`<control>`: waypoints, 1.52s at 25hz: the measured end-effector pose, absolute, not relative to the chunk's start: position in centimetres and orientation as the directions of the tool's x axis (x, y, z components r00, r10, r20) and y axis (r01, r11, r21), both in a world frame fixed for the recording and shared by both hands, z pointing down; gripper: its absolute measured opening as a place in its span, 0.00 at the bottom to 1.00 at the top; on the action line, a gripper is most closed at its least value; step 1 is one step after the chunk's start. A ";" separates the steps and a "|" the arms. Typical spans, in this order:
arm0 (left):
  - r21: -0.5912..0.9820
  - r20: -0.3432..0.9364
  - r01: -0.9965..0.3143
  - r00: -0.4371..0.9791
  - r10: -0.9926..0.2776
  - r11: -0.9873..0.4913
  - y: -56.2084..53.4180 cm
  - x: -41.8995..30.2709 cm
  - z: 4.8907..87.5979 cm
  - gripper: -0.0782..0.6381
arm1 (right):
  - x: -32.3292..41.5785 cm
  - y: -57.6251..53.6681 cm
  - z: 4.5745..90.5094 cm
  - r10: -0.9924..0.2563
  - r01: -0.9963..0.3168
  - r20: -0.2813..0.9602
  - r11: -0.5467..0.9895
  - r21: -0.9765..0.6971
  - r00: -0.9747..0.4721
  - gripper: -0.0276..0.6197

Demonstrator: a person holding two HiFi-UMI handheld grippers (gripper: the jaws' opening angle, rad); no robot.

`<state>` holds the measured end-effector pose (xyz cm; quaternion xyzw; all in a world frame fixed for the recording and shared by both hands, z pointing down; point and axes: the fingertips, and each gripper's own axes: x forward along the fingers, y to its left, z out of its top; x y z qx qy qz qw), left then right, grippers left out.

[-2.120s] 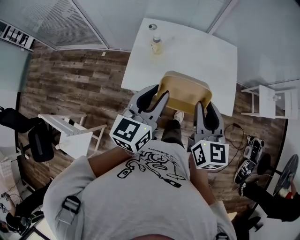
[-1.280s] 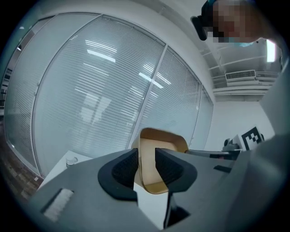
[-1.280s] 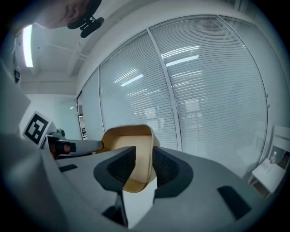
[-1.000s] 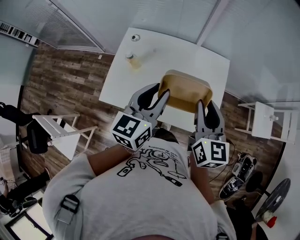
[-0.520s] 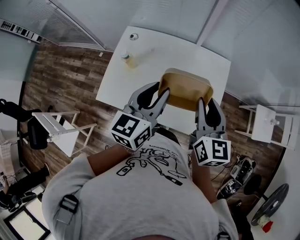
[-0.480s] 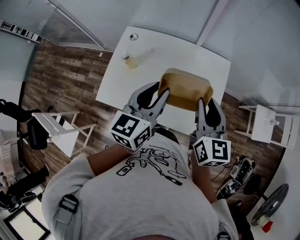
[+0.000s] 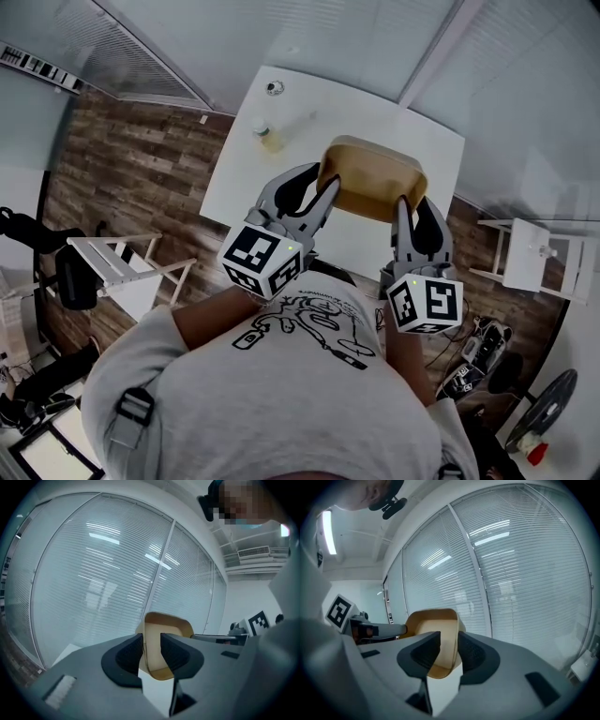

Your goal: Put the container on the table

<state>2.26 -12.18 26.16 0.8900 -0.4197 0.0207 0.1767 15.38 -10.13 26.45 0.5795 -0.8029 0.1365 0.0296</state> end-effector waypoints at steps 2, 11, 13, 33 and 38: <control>0.296 0.185 -0.755 0.647 -0.740 -0.585 -12.5 1.7 26.1 0.26 | 14.8 -10.4 26.4 -0.922 -0.938 0.206 0.294 -0.183 -0.329 0.18; 0.322 0.224 -0.749 0.655 -0.722 -0.580 -13.0 1.1 28.3 0.26 | 14.1 -10.8 28.4 -0.912 -0.942 0.257 0.277 -0.190 -0.320 0.18; 0.327 0.240 -0.746 0.659 -0.713 -0.580 -12.9 1.2 29.0 0.26 | 14.2 -10.6 29.2 -0.908 -0.943 0.274 0.268 -0.197 -0.315 0.18; 0.343 0.357 -0.760 0.649 -0.672 -0.552 -13.9 0.9 37.2 0.26 | 13.8 -11.2 37.3 -0.872 -0.940 0.379 0.219 -0.262 -0.309 0.18; 0.345 0.372 -0.763 0.646 -0.666 -0.547 -15.0 1.0 39.0 0.26 | 13.8 -11.9 39.2 -0.866 -0.939 0.395 0.208 -0.272 -0.306 0.18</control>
